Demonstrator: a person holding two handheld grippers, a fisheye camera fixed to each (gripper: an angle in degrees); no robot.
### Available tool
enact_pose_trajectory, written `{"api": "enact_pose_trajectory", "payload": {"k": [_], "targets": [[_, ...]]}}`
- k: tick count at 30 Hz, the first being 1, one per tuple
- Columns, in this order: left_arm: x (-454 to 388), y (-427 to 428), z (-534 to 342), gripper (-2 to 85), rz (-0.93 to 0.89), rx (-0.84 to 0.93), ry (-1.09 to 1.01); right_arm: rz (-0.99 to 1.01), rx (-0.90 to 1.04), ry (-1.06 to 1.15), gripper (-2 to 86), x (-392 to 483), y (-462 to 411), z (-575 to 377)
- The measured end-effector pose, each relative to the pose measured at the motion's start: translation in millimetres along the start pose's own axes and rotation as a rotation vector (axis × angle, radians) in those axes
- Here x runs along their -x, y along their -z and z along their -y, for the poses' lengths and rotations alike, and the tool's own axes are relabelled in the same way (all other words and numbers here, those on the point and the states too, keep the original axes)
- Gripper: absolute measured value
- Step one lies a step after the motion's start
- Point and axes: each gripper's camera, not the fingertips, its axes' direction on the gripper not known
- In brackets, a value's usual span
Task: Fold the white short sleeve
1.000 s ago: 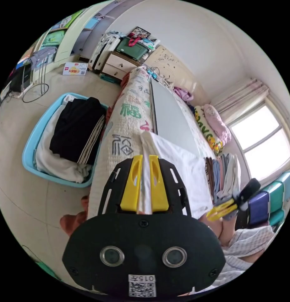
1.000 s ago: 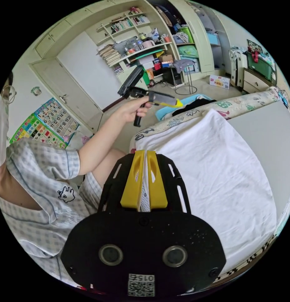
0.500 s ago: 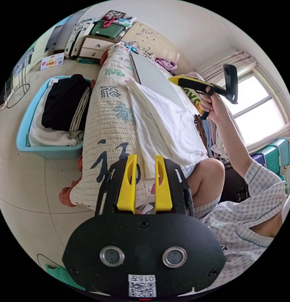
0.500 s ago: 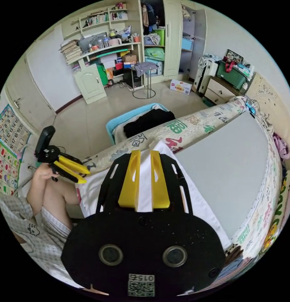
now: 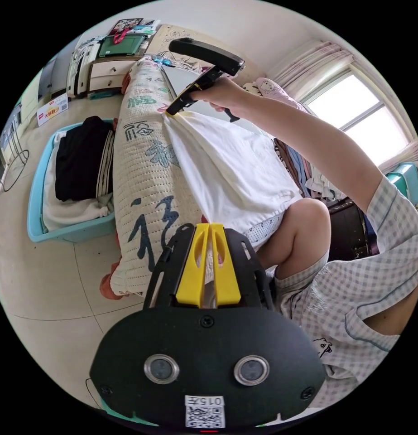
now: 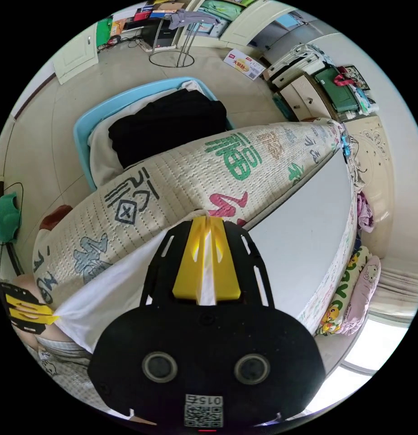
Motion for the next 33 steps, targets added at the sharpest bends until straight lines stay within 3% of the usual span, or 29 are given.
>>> {"api": "enact_pose_trajectory", "payload": {"k": [8,11,16,19,22,25,33], "targets": [[-12.4,-26.5,-7.2,-0.3,0.047,0.047,-0.005,-0.049,-0.009,0.001,3.4,22.1,65.2,27.2],[-14.3,-34.9,-10.4,0.3,0.039,0.045,0.001,0.025,-0.096,-0.022,6.3,5.5,128.5,12.3],[-5.7,-37.6,-26.0,1.2,0.135,0.002,0.114,0.293,-0.351,-0.069,6.7,-48.0,266.8,-95.0],[-14.3,-29.9,-28.5,1.3,0.221,-0.11,0.165,0.392,-0.51,-0.189,6.3,-99.1,349.4,-234.8],[-49.8,-30.7,-15.2,1.6,0.15,-0.286,0.027,0.413,-0.579,-0.322,5.9,-127.9,380.5,-335.4],[-99.8,-57.6,14.0,2.4,0.091,-0.361,-0.164,0.329,-0.564,-0.597,6.0,-146.3,399.1,-468.6],[-265.4,-216.7,102.3,6.1,-0.109,-0.178,-0.575,0.44,-0.488,-0.875,5.9,-149.7,436.1,-613.1]]}}
